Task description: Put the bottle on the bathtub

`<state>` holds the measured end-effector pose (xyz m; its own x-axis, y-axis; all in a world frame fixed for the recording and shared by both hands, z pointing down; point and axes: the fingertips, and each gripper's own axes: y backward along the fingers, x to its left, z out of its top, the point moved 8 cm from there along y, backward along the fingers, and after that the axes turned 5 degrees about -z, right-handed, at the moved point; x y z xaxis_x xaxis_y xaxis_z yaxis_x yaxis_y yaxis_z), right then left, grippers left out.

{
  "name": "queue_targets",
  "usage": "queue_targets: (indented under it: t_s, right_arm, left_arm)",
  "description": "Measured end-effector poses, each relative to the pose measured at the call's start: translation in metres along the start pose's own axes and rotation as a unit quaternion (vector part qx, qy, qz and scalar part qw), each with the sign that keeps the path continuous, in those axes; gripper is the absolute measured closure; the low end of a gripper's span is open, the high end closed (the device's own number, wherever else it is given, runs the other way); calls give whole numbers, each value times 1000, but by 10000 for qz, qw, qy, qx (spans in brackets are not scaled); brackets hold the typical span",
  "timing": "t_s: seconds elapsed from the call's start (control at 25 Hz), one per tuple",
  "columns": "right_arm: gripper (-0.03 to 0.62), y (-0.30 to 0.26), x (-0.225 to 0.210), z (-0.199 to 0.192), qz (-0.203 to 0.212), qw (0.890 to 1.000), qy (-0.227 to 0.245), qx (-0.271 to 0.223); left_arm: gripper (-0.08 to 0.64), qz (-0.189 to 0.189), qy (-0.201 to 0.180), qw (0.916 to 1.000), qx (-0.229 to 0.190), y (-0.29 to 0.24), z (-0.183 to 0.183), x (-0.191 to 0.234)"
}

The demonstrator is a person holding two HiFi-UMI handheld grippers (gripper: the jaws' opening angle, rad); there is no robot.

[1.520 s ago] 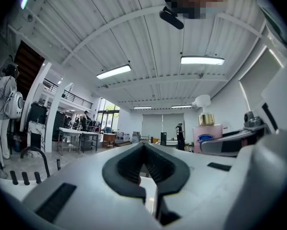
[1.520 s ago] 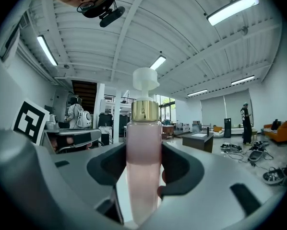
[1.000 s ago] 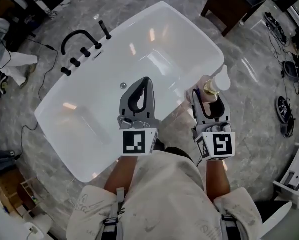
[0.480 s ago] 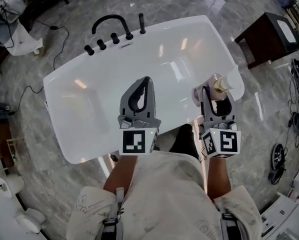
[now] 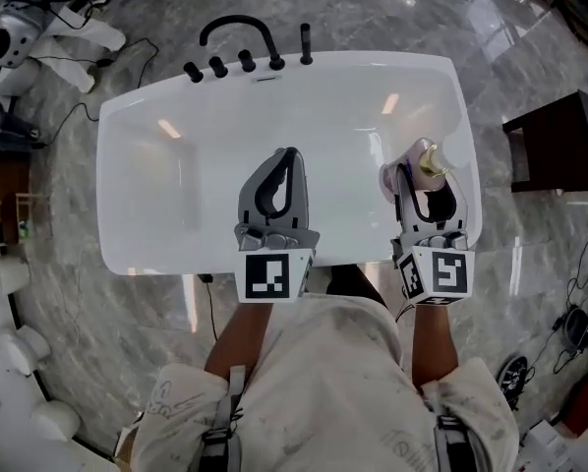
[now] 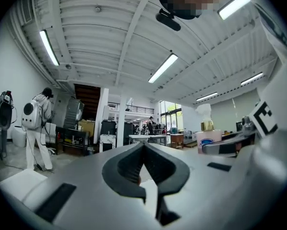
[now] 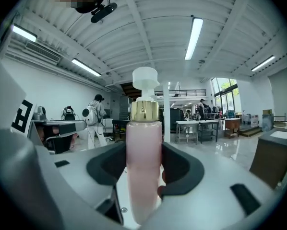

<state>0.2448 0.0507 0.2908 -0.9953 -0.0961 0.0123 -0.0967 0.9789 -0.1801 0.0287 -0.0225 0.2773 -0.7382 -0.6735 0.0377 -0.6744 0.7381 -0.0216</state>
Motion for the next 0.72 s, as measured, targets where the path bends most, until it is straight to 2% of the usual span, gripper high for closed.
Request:
queue_targets:
  t_s: [0.32,0.48,0.72]
  right_arm:
    - [391,-52,-66,-19,691,9973,186,138]
    - [391,-81,-78,-28,954,9950,177,220]
    - [391,-125,-85,-51,1193,9918,175,417]
  left_arm:
    - [560,693,-164,9975,29,-54,-14,-42]
    - [560,903,-336,9953,53,-76,-21,-47]
    - [560,1132,-276,9929,237,-105,-40,-42]
